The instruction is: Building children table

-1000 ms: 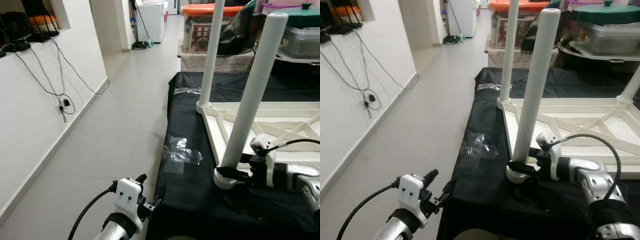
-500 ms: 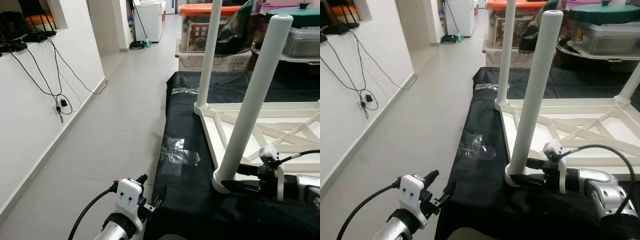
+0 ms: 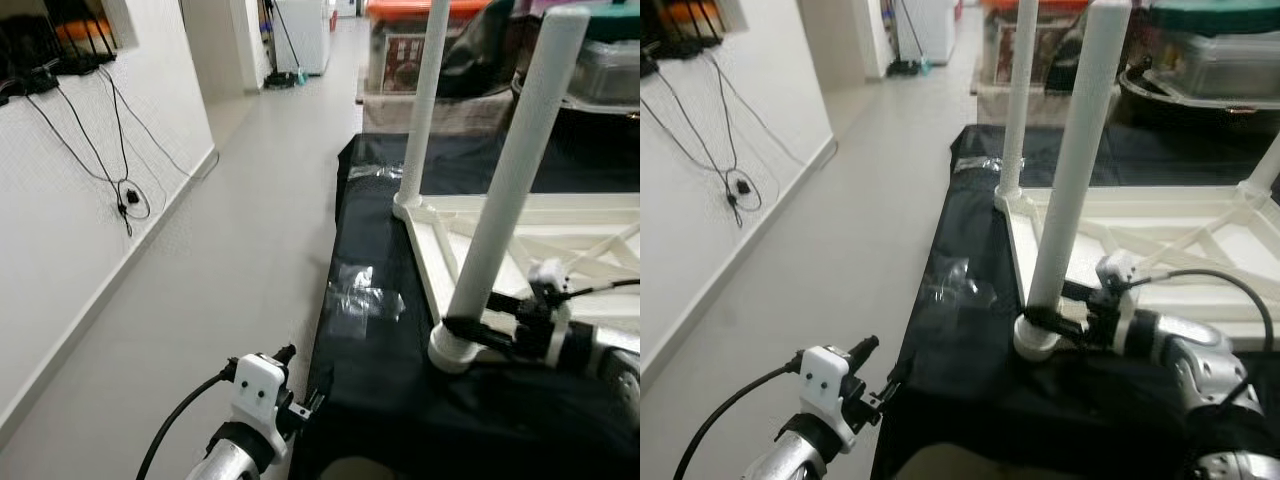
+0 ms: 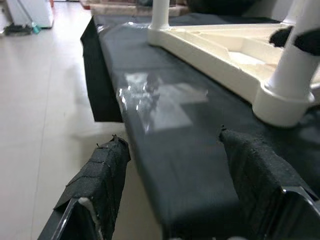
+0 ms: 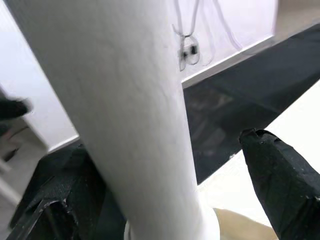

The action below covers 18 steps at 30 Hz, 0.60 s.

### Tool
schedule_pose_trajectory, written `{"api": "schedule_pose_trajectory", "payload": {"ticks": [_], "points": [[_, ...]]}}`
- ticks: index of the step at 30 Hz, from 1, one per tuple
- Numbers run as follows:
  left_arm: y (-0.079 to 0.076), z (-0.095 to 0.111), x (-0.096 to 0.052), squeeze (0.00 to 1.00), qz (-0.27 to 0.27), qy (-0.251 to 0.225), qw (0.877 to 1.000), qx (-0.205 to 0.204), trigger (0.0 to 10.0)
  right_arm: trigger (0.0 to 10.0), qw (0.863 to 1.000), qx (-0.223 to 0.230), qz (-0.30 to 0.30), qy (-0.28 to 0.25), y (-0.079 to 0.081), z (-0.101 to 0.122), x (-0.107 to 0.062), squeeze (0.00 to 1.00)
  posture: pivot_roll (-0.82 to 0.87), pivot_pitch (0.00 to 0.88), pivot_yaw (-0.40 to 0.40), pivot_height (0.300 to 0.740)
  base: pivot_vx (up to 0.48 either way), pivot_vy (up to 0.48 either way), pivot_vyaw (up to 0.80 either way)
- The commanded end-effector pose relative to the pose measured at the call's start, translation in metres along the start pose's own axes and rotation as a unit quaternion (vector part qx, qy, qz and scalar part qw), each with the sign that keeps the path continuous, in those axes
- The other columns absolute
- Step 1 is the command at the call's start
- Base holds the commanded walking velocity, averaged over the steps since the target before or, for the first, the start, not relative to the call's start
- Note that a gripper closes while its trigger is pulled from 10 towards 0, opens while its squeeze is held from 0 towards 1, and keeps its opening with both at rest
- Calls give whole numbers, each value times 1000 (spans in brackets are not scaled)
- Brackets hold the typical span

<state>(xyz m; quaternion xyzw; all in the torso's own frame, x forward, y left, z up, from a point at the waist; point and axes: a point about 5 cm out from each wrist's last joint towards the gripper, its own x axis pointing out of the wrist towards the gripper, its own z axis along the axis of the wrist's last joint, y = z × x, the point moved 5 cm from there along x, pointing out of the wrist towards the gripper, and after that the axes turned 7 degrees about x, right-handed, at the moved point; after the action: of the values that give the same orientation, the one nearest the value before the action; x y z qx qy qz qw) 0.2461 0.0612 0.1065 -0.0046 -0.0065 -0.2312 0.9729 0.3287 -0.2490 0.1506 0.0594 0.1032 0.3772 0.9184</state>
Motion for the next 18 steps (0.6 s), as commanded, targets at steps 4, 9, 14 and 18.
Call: {"api": "schedule_pose_trajectory", "payload": {"ticks": [4,9,14,18], "points": [[1,-8,-3,0,3,15,1000,-2,10000,10000,1000,-19,-4,-10,4,-4,1,0,-17,0,13,740,-447,0,0],[1,-8,-3,0,3,15,1000,-3,10000,10000,1000,-8,15,-3,10,-8,-2,0,-20,0,11,740,-460,0,0],[1,-9,-3,0,4,18,1000,-4,10000,10000,1000,-8,-1,-7,6,-8,0,0,-20,0,11,740,-448,0,0],[5,-11,-4,0,13,26,1000,0,10000,10000,980,-32,-186,-56,-38,11,10,0,-23,0,13,740,0,0,0]]}}
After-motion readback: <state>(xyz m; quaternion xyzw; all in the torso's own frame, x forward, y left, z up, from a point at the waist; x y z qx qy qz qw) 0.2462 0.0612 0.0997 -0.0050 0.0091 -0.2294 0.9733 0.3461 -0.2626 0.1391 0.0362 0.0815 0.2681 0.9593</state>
